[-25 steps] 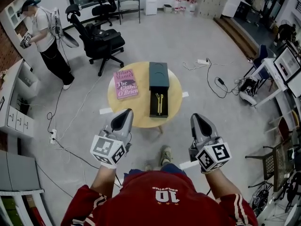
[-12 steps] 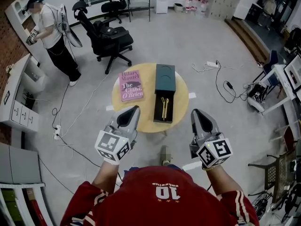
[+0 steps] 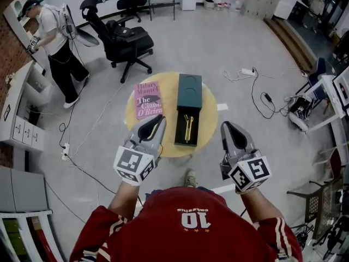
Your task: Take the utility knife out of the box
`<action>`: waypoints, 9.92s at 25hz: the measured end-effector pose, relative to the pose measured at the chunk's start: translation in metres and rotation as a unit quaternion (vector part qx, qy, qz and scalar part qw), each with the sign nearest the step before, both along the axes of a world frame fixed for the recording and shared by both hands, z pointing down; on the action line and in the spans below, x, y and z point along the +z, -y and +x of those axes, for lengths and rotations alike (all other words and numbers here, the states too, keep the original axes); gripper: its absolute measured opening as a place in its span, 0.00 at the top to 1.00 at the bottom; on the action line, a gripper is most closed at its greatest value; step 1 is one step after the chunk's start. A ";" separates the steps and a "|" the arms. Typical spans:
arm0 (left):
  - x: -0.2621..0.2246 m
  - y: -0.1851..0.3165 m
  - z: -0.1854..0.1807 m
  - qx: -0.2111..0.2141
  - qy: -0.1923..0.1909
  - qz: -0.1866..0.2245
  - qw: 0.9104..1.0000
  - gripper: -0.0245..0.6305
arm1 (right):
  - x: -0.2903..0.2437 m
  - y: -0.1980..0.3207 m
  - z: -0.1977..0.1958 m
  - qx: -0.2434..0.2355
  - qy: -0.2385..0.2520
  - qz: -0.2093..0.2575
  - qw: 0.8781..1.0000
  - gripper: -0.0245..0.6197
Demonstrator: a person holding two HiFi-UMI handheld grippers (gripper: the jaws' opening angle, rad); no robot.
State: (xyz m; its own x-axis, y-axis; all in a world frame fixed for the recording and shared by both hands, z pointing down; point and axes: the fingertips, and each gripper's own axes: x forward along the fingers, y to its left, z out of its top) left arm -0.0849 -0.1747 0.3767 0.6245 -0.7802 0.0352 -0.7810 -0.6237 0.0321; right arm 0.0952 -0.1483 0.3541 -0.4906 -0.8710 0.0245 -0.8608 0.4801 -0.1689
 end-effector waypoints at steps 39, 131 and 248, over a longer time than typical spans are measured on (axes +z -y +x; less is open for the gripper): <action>0.242 0.092 0.117 -0.016 0.076 -0.227 0.971 0.72 | 0.091 0.117 0.073 -0.009 -0.032 -0.039 0.999 0.96; 0.030 0.008 -0.068 -0.085 -0.015 -0.025 0.996 0.77 | 0.050 0.043 0.002 0.012 -0.026 -0.014 0.999 0.96; 0.033 0.005 -0.022 -0.056 -0.037 -0.062 0.996 0.77 | 0.167 0.100 -0.052 -0.091 -0.228 -0.081 0.966 0.88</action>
State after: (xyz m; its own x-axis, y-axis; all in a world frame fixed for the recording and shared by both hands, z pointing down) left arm -0.1071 -0.1797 0.4094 0.5375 -0.8382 0.0926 -0.8386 -0.5196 0.1637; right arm 0.0435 -0.2480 0.5207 -0.5413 -0.7384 0.4022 -0.7676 0.6292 0.1221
